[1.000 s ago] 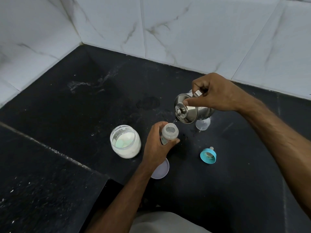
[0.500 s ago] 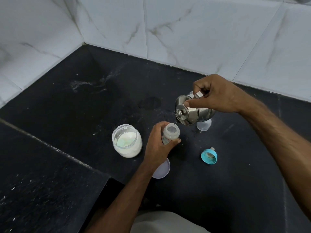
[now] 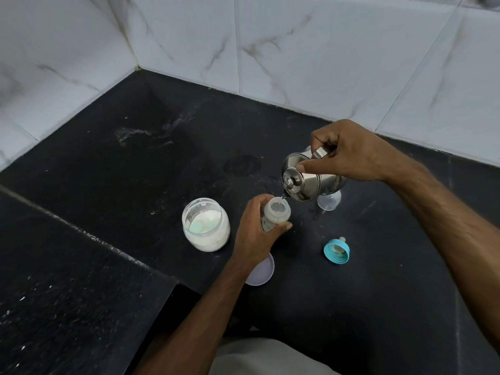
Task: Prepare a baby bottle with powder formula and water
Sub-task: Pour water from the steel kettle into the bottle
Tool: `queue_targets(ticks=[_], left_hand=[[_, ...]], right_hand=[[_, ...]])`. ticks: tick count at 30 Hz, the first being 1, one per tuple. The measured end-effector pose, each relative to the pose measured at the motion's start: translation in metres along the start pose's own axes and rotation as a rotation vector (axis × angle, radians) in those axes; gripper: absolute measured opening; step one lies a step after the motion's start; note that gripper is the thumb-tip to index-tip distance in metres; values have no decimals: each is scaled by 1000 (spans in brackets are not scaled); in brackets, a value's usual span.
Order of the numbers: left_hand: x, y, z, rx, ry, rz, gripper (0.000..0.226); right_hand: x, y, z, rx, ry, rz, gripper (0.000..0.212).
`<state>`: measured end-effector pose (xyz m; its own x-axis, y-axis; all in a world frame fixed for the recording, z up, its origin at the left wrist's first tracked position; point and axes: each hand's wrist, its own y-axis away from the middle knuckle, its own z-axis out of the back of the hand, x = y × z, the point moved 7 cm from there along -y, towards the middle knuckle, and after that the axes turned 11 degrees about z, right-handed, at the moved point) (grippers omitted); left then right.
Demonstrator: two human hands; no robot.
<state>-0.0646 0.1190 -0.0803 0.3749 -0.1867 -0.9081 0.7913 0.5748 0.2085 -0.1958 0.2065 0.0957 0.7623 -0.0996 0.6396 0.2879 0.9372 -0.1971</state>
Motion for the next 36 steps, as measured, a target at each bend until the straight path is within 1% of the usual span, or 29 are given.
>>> queue_targets(ticks=[11,15,30,36], left_hand=[[0,0,1,-10,-5,-18,63],[0,1,2,-32,-7,-61,61],[1,0,0,-15,-4,-18,64],[-2,2,3,-20,13,-42,62]], right_hand=[[2,0,0,4,6,8,41],[2,0,1,-3,9,-2,41],[2,1,0,-7,18,15,41],[2,1,-1,0,22,17,40]])
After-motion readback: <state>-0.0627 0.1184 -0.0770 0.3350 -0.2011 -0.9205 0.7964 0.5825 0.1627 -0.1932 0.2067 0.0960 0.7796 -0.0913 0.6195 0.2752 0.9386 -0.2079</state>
